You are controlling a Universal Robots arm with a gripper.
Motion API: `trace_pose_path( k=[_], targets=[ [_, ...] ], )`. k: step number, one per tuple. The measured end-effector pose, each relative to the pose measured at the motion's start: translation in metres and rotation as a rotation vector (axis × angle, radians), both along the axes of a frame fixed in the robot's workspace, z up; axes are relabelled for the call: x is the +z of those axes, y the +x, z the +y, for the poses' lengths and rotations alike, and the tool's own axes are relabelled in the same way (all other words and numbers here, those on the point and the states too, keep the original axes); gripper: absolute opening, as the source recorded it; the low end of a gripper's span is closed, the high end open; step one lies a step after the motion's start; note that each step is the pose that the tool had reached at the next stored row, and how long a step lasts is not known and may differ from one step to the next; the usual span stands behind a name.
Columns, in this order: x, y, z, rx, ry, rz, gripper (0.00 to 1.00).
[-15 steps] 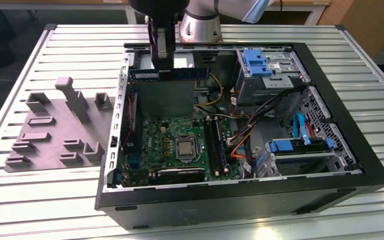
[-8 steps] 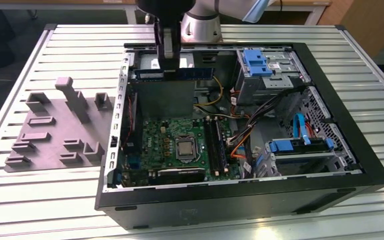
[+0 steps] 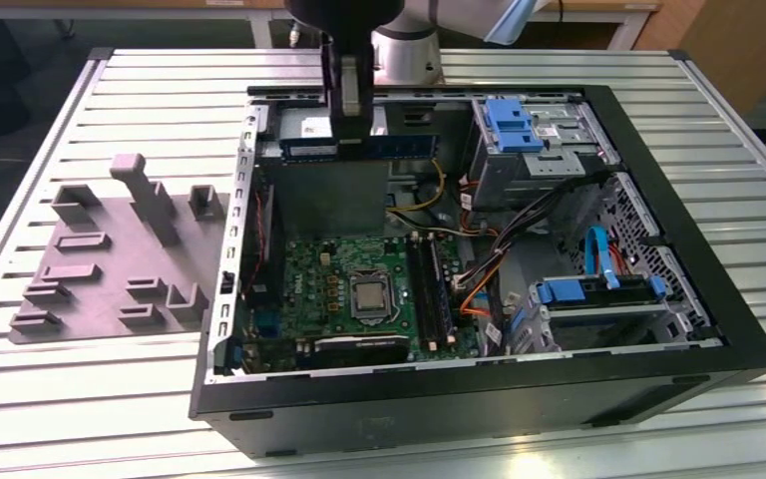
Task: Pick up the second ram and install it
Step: 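Pick up the second ram and move it above second insertion slot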
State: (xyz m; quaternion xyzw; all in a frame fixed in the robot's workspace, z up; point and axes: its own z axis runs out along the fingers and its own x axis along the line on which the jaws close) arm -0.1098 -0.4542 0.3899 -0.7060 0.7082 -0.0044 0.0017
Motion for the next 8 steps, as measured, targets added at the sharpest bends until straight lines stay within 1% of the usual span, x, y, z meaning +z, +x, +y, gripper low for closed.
trace_pose_path(
  k=[8],
  targets=[
    [0.0,0.0111,0.0,0.0,0.0,0.0,0.14]
  ],
)
